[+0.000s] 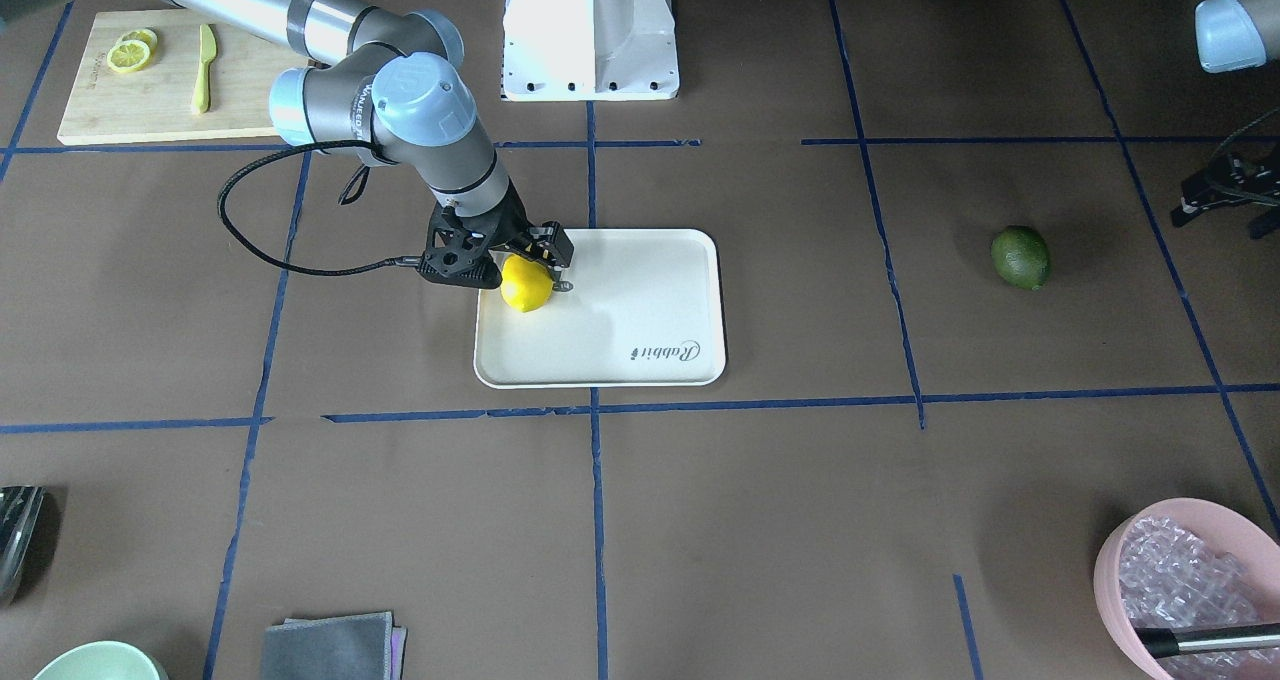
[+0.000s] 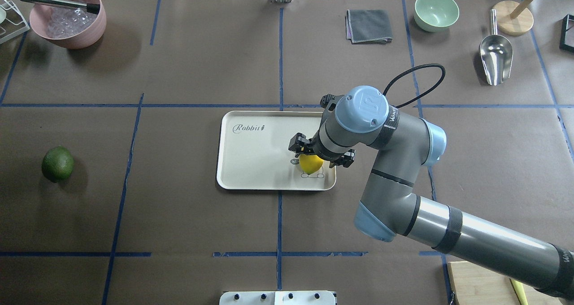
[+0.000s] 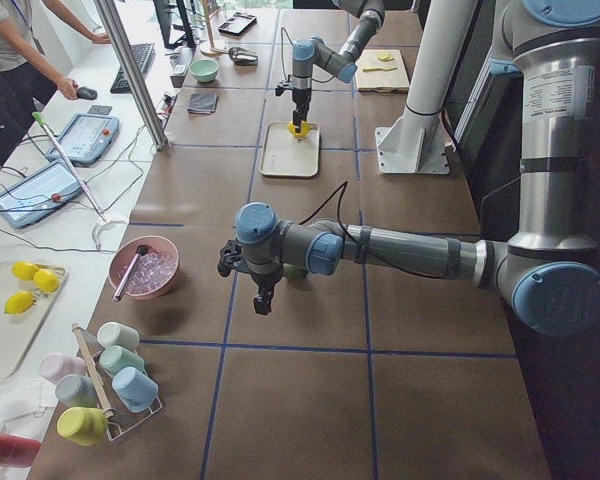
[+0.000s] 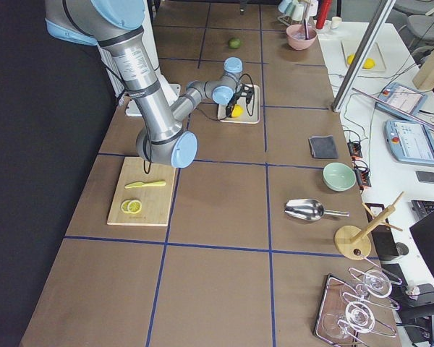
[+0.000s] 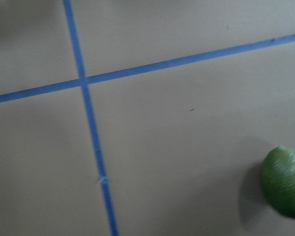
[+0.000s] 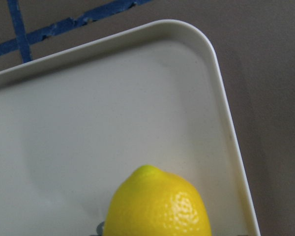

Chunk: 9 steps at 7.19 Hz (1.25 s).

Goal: Place all lemons on tray

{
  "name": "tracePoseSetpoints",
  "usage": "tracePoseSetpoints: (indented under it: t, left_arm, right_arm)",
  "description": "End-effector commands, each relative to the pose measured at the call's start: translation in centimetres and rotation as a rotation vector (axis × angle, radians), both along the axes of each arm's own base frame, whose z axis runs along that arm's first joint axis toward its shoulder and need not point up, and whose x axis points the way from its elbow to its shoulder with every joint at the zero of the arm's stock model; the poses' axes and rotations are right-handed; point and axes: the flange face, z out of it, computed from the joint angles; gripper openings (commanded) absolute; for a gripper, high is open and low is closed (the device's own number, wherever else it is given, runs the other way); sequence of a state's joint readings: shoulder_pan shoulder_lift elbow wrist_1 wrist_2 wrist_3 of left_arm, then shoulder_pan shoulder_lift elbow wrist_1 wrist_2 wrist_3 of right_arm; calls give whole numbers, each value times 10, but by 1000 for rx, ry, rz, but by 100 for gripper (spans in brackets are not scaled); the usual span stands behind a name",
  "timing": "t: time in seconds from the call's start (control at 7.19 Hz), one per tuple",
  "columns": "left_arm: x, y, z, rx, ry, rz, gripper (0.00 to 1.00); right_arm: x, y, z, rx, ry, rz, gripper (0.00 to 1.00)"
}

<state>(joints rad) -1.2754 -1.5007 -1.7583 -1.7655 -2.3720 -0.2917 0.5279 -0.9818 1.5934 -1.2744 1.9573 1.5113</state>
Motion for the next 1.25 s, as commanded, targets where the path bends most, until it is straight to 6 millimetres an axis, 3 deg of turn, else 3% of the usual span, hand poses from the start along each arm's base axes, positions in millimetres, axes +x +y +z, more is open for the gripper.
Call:
tracePoseSetpoints:
  t: [0.0, 0.14, 0.28, 0.42, 0.56, 0.83, 1.11]
  left_arm:
    - [63, 10, -14, -102, 35, -68, 100]
    - [89, 16, -21, -152, 52, -94, 100]
    - [116, 21, -21, -154, 21, -105, 100]
    - [132, 25, -17, -141, -14, -98, 100]
    - [135, 25, -14, -144, -17, -94, 100]
    - [164, 12, -6, -151, -28, -59, 100]
    - [175, 17, -1, -163, -36, -39, 100]
  right_arm:
    - [45, -10, -25, 9, -37, 22, 100]
    - [72, -15, -30, -9, -31, 31, 100]
    - [96, -19, -15, -17, -23, 35, 100]
    - [101, -19, -6, 6, -11, 19, 100]
    - [101, -18, -2, 5, -6, 17, 100]
    - [103, -18, 1, 4, -2, 17, 100]
    - [102, -18, 0, 5, -3, 17, 100]
